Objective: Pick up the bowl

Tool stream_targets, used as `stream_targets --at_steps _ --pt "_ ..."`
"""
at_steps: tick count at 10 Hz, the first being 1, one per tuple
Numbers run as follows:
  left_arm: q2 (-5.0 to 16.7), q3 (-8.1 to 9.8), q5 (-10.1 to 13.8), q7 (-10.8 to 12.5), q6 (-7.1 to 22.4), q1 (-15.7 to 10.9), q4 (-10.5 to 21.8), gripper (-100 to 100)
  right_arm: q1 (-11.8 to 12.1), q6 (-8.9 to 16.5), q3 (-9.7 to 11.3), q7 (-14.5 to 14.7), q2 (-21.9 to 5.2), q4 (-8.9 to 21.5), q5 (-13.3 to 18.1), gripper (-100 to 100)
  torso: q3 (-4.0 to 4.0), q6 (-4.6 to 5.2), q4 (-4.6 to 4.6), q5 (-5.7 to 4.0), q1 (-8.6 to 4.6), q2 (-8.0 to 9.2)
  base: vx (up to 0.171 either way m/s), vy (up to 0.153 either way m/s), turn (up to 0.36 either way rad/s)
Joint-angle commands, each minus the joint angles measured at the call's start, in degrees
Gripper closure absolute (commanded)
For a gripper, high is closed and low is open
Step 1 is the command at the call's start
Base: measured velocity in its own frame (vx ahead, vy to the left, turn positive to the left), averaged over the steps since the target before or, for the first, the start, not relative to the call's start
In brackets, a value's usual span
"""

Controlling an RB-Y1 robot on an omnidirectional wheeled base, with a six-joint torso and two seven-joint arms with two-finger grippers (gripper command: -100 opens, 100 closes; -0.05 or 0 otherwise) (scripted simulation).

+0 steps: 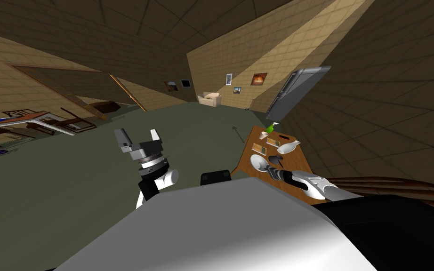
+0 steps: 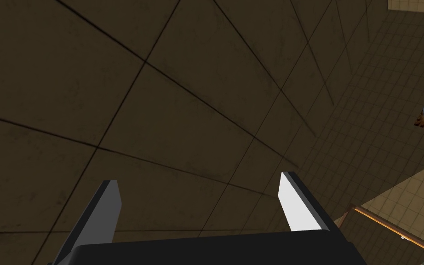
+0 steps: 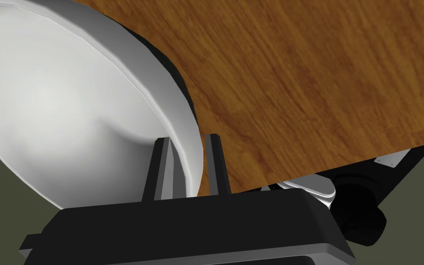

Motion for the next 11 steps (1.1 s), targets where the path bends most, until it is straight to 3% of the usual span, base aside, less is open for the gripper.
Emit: stream_targets --at_steps 1,2,3,5,6,8,9,10,11 --pt "0.0 0.0 0.0 0.0 0.0 0.0 0.0 0 -0.82 -1.6 -1.59 -2.86 0.47 0.68 2.86 100 0.0 0.0 0.0 0.0 0.0 0.0 0.003 0.013 -0.095" --pt "0.0 0.0 0.0 0.0 0.0 0.0 0.0 0 -0.82 -1.6 -1.59 -2.88 0.47 0.68 4.69 100 0.01 0.03 0.02 0.01 -0.01 0.0 0.003 0.014 -0.058" --pt "0.0 0.0 0.0 0.0 0.0 0.0 0.0 0 -1.63 -3.12 -3.06 -5.29 0.96 1.35 6.45 100 0.02 0.04 0.02 0.03 0.0 0.03 0.001 0.017 -0.096" --pt "0.0 0.0 0.0 0.0 0.0 0.0 0.0 0 -1.63 -3.12 -3.06 -5.5 0.96 1.35 9.14 100 0.06 0.03 0.05 0.05 0.03 0.07 -0.002 0.01 -0.031" --pt "0.0 0.0 0.0 0.0 0.0 0.0 0.0 0 -2.44 -4.64 -4.52 -8.12 1.46 2.02 11.2 100 0.07 0.01 0.06 0.06 0.03 0.08 -0.004 0.011 -0.111" --pt "0.0 0.0 0.0 0.0 0.0 0.0 0.0 0 -2.44 -4.64 -4.52 -8.12 1.46 2.02 13.36 100 0.1 0.01 0.08 0.1 0.08 0.11 -0.001 0.01 -0.018" --pt "0.0 0.0 0.0 0.0 0.0 0.0 0.0 0 -3.24 -6.16 -5.99 -10.74 1.95 2.7 15.64 100 0.1 -0.01 0.09 0.11 0.07 0.11 -0.003 0.009 -0.084" --pt "0.0 0.0 0.0 0.0 0.0 0.0 0.0 0 -3.24 -6.16 -5.99 -10.74 1.95 2.7 17.3 100 0.11 0.02 0.1 0.14 0.09 0.11 -0.001 0.013 -0.06" --pt "0.0 0.0 0.0 0.0 0.0 0.0 0.0 0 -4.05 -7.68 -7.45 -13.19 2.44 3.37 19.03 100 0.11 0.02 0.09 0.15 0.12 0.13 -0.002 0.018 -0.106"
